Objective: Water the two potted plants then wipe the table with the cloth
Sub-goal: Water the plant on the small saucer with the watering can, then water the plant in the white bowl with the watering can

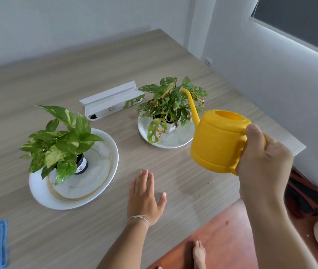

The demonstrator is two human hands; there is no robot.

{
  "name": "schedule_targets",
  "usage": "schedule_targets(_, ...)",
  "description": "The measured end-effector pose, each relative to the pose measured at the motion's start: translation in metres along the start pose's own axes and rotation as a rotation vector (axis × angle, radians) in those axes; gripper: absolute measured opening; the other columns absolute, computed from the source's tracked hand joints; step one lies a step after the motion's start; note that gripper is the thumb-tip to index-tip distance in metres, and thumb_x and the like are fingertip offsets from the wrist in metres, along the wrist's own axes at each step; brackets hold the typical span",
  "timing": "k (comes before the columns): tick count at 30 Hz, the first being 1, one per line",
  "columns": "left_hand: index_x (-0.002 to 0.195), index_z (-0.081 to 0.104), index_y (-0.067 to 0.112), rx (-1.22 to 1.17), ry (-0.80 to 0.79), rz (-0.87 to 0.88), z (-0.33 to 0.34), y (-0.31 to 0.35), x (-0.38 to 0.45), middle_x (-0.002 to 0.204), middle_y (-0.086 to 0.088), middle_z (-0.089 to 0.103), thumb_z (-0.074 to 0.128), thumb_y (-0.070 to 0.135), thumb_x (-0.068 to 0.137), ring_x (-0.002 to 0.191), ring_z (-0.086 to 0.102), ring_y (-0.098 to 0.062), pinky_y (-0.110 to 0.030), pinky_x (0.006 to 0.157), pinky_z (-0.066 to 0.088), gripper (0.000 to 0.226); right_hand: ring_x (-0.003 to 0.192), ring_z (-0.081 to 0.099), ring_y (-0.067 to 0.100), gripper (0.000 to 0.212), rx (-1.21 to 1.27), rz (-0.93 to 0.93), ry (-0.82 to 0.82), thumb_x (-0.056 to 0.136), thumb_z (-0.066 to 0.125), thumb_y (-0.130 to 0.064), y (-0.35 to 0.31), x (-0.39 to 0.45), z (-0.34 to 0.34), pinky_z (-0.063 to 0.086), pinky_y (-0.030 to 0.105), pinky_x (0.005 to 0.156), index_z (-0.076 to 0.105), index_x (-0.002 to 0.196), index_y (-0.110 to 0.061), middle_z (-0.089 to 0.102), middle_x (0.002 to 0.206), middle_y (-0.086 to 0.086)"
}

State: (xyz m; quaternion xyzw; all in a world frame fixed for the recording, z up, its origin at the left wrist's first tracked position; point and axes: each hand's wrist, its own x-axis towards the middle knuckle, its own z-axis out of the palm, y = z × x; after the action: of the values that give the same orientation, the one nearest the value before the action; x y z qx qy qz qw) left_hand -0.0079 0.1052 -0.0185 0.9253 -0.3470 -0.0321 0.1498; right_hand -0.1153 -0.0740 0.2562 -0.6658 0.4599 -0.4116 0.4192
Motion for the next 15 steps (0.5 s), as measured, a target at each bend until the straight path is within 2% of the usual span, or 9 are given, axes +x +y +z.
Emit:
schedule_targets(3, 0.147, 0.039, 0.008, -0.001, 0.012, 0.001, 0.0, 0.0, 0.0, 0.159, -0.012, 0.031, 0.05, 0.056, 0.086, 0.148, 0.027, -0.029, -0.05, 0.117, 0.028, 0.079, 0.051, 0.025, 0.028, 0.054, 0.064, 0.019, 0.001, 0.093, 0.048, -0.05, 0.011, -0.009, 0.007, 0.032, 0.054, 0.045, 0.026, 0.057, -0.016, 0.021, 0.05, 0.003)
schedule_targets(5, 0.147, 0.039, 0.008, -0.001, 0.012, -0.001, 0.001, 0.0, 0.0, 0.159, -0.012, 0.031, 0.049, 0.057, 0.086, 0.149, 0.026, -0.028, -0.049, 0.117, 0.027, 0.079, 0.052, 0.025, 0.036, 0.054, 0.078, 0.023, -0.002, 0.094, 0.048, -0.05, 0.018, -0.017, 0.01, 0.032, 0.056, 0.045, 0.026, 0.06, -0.014, 0.023, 0.054, 0.014)
schedule_targets(8, 0.149, 0.036, 0.009, 0.002, 0.0, -0.003, 0.0, -0.001, -0.001, 0.161, -0.011, 0.027, 0.045, 0.059, 0.087, 0.15, 0.021, -0.026, -0.048, 0.119, 0.024, 0.08, 0.052, 0.026, 0.039, 0.055, 0.123, 0.017, -0.007, 0.096, 0.048, -0.051, 0.02, -0.029, 0.012, 0.03, 0.057, 0.043, 0.025, 0.059, -0.017, 0.023, 0.056, 0.016)
schedule_targets(11, 0.151, 0.031, 0.009, 0.02, -0.033, -0.009, -0.003, 0.001, 0.0, 0.162, -0.011, 0.023, 0.038, 0.06, 0.089, 0.152, 0.013, -0.024, -0.047, 0.122, 0.017, 0.08, 0.054, 0.029, 0.047, 0.057, 0.154, -0.003, -0.031, 0.097, 0.048, -0.052, 0.014, -0.044, 0.015, 0.03, 0.059, 0.041, 0.025, 0.062, -0.013, 0.025, 0.062, 0.026)
schedule_targets(13, 0.152, 0.027, 0.009, 0.011, -0.064, -0.009, -0.007, 0.0, 0.0, 0.164, -0.011, 0.017, 0.034, 0.06, 0.091, 0.153, 0.007, -0.023, -0.045, 0.124, 0.012, 0.079, 0.054, 0.028, 0.046, 0.056, 0.182, -0.024, -0.074, 0.097, 0.048, -0.053, 0.009, -0.056, 0.018, 0.03, 0.058, 0.041, 0.027, 0.061, -0.016, 0.024, 0.061, 0.024)
schedule_targets(15, 0.152, 0.025, 0.01, -0.05, -0.079, -0.015, -0.014, -0.002, -0.004, 0.165, -0.011, 0.011, 0.032, 0.059, 0.093, 0.153, 0.003, -0.024, -0.042, 0.124, 0.01, 0.077, 0.053, 0.027, 0.044, 0.055, 0.197, -0.049, -0.119, 0.098, 0.048, -0.054, 0.005, -0.067, 0.02, 0.03, 0.056, 0.041, 0.03, 0.057, -0.021, 0.024, 0.056, 0.014)
